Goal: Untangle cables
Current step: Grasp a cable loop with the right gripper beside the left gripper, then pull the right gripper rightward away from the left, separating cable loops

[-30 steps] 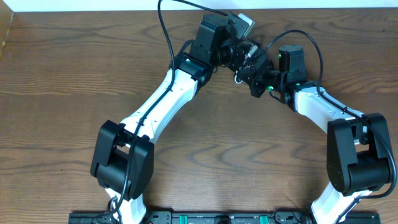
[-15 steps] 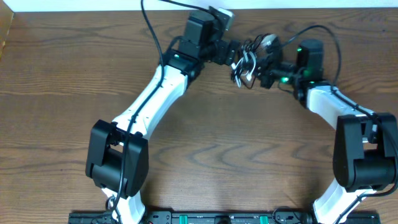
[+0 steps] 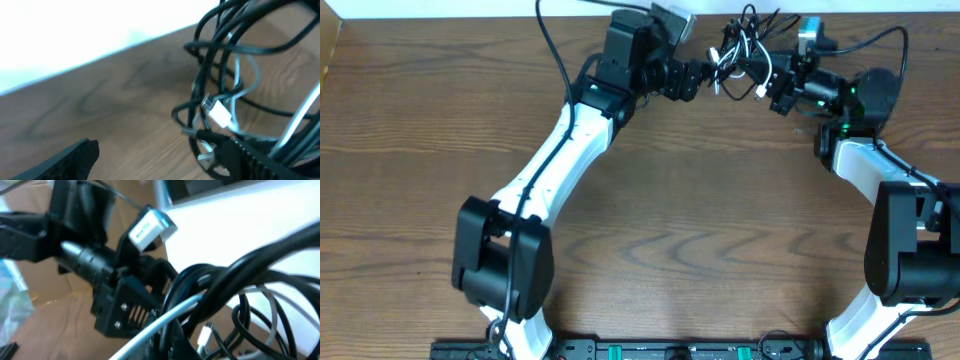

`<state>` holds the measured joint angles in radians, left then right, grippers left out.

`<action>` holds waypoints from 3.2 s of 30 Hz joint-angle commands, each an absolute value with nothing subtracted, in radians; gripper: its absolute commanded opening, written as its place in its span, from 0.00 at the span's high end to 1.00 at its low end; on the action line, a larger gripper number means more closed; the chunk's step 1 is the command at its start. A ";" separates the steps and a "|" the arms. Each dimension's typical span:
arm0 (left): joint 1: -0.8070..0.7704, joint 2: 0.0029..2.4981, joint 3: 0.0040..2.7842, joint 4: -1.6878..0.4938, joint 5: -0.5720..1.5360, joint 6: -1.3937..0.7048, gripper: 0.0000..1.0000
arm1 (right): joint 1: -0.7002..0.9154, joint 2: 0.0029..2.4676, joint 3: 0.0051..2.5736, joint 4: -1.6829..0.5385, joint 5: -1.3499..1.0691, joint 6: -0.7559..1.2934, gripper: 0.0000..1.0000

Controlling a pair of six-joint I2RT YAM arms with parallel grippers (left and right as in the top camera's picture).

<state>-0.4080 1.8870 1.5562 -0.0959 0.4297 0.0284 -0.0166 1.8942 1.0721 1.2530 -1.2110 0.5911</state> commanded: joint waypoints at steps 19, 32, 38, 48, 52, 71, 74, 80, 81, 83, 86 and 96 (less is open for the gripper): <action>-0.331 1.644 1.568 -0.253 0.553 0.078 0.20 | -0.038 1.891 1.085 1.426 -0.908 1.074 0.99; -0.345 1.647 1.557 -0.273 0.554 0.151 0.20 | 0.009 1.891 1.085 1.477 -0.856 1.419 0.99; -0.375 1.647 1.555 -0.318 0.554 0.305 0.20 | 0.028 1.891 1.085 1.454 -0.848 1.444 0.99; -0.402 1.669 1.548 -0.275 0.523 0.418 0.19 | 0.062 1.891 1.085 1.546 -0.841 1.469 0.99; -0.402 1.707 1.548 -0.220 0.524 0.406 0.19 | 0.072 1.886 1.087 1.576 -0.836 1.470 0.99; -0.402 1.734 1.548 -0.172 0.523 0.402 0.78 | 0.080 1.886 1.086 1.575 -0.836 1.433 0.99; -0.402 1.734 1.548 -0.170 0.523 0.402 0.81 | 0.080 1.886 1.086 1.574 -0.836 1.420 0.99; -0.401 1.734 1.548 -0.161 0.523 0.386 0.92 | 0.077 1.886 1.086 1.463 -0.837 1.351 0.99; -0.400 1.734 1.548 -0.154 0.523 0.375 0.92 | 0.077 1.886 1.086 1.448 -0.836 1.342 0.99; -0.396 1.734 1.548 -0.138 0.520 0.339 0.92 | 0.076 1.886 1.086 1.417 -0.836 1.319 0.99; -0.385 1.734 1.548 -0.113 0.461 0.231 0.92 | 0.072 1.886 1.086 1.367 -0.836 1.281 0.99; -0.326 1.734 1.548 -0.099 0.350 -0.069 0.92 | 0.053 1.886 1.086 1.176 -0.837 1.027 0.99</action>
